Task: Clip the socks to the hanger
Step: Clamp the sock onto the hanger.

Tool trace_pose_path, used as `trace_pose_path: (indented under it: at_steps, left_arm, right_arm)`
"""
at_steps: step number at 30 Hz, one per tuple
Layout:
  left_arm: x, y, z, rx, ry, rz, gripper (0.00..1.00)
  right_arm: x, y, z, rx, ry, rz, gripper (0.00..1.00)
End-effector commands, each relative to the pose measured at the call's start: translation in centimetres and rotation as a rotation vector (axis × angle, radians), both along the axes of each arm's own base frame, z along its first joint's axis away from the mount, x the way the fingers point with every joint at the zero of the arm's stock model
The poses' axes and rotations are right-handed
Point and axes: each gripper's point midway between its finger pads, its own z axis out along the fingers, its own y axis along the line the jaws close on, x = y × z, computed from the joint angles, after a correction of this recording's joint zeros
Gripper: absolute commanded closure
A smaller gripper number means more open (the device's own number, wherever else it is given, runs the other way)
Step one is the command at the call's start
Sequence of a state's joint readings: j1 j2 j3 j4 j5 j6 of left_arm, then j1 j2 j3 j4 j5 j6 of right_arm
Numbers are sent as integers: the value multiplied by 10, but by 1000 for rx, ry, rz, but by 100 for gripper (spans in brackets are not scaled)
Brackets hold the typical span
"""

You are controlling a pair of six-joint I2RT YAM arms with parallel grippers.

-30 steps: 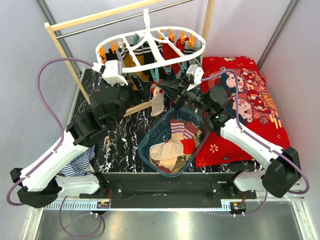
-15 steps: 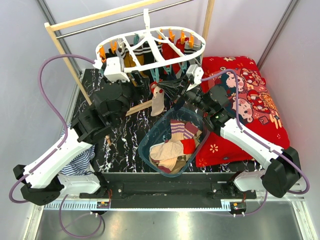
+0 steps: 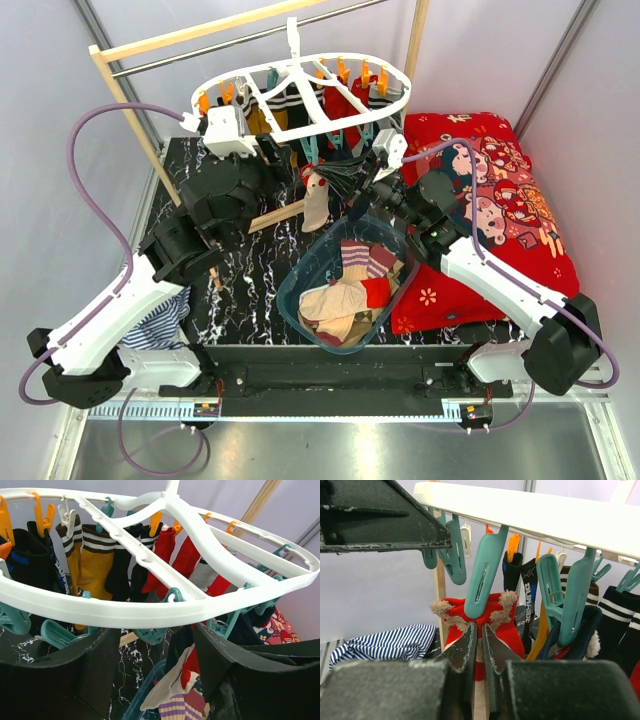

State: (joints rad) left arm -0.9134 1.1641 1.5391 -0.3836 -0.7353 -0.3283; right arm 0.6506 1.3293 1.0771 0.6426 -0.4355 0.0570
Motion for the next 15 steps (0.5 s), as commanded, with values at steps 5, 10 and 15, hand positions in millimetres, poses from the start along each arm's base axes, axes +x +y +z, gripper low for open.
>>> trace_pose_path:
  at_steps: [5,10,15]
  left_arm:
    - [2,7,23,-35,-46,45,41]
    - [3,8,24,-29,-47,53,47]
    - [4,8,24,-21,-48,58,58]
  right_arm:
    - [-3,-9,20,30,-51,-23,89]
    - [-3,-8,20,27,-52,-19,89]
    - [-4,-9,21,23,-54,-21,88]
